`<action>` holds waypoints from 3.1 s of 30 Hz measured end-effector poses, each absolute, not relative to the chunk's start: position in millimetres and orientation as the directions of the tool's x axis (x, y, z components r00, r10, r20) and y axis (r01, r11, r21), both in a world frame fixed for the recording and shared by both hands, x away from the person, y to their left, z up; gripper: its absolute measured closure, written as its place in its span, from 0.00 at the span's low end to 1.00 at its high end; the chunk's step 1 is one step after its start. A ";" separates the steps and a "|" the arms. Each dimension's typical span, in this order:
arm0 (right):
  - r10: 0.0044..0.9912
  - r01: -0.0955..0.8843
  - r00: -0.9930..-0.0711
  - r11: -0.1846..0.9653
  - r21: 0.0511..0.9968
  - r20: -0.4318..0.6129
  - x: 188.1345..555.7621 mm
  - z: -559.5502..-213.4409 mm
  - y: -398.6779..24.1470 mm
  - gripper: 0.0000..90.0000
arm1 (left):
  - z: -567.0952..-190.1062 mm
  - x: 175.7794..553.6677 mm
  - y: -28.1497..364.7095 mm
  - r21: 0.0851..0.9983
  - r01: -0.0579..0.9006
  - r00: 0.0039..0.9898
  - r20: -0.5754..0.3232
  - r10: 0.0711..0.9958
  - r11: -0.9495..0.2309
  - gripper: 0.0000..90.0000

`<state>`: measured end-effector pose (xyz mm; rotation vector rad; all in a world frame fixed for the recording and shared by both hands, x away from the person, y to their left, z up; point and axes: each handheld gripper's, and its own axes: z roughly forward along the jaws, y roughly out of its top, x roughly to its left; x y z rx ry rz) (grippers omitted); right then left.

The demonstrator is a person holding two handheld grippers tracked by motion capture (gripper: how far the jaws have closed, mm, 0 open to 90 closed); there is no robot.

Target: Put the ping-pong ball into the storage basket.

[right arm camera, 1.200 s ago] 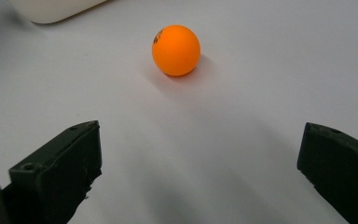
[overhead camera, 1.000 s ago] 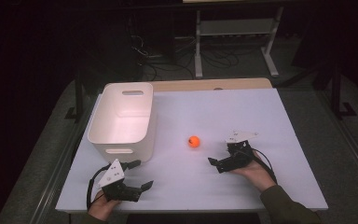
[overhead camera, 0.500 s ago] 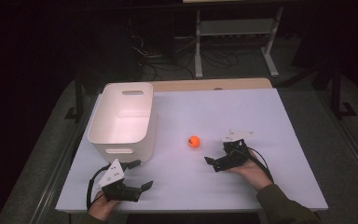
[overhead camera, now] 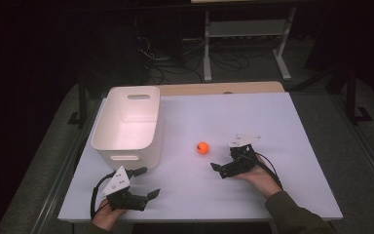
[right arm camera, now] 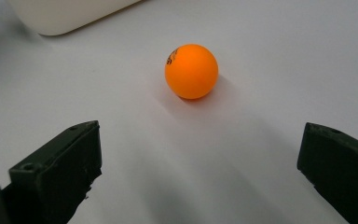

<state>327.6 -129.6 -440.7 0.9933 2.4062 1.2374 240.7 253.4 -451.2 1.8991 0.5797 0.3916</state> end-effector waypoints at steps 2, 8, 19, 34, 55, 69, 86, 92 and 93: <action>0.674 0.456 -0.734 0.403 0.794 0.080 328.2 -440.3 -128.3 0.00 | -451.2 240.7 253.6 0.923 0.214 0.828 0.002 0.560 -0.320 0.16; 0.671 0.450 -0.738 0.405 0.796 0.076 330.5 -439.5 -124.8 0.00 | -451.2 240.7 253.4 0.923 0.213 0.828 0.002 0.561 -0.319 0.16; 0.662 0.442 -0.746 0.407 0.799 0.076 333.6 -438.0 -117.0 0.00 | -451.1 240.8 253.8 0.923 0.212 0.829 0.003 0.559 -0.320 0.16; 0.656 0.437 -0.751 0.411 0.800 0.073 338.5 -437.3 -109.0 0.00 | -451.2 240.6 253.6 0.924 0.210 0.829 0.005 0.560 -0.319 0.16; 0.649 0.423 -0.758 0.406 0.810 0.071 348.9 -433.3 -96.6 0.00 | -451.2 240.5 253.7 0.925 0.209 0.829 0.005 0.560 -0.318 0.16; 0.644 0.415 -0.761 0.397 0.818 0.074 356.3 -428.5 -88.8 0.00 | -451.2 240.2 253.7 0.925 0.208 0.829 0.005 0.559 -0.317 0.16; 0.636 0.404 -0.768 0.393 0.826 0.073 366.8 -425.2 -76.6 0.00 | -451.2 240.1 253.9 0.926 0.207 0.829 0.006 0.559 -0.316 0.16; 0.636 0.404 -0.768 0.390 0.827 0.075 370.0 -426.3 -73.7 0.00 | -451.2 240.2 253.9 0.926 0.208 0.829 0.005 0.559 -0.316 0.16; 0.638 0.405 -0.766 0.388 0.828 0.076 370.5 -426.7 -73.2 0.00 | -451.2 240.2 253.9 0.926 0.208 0.829 0.005 0.559 -0.316 0.16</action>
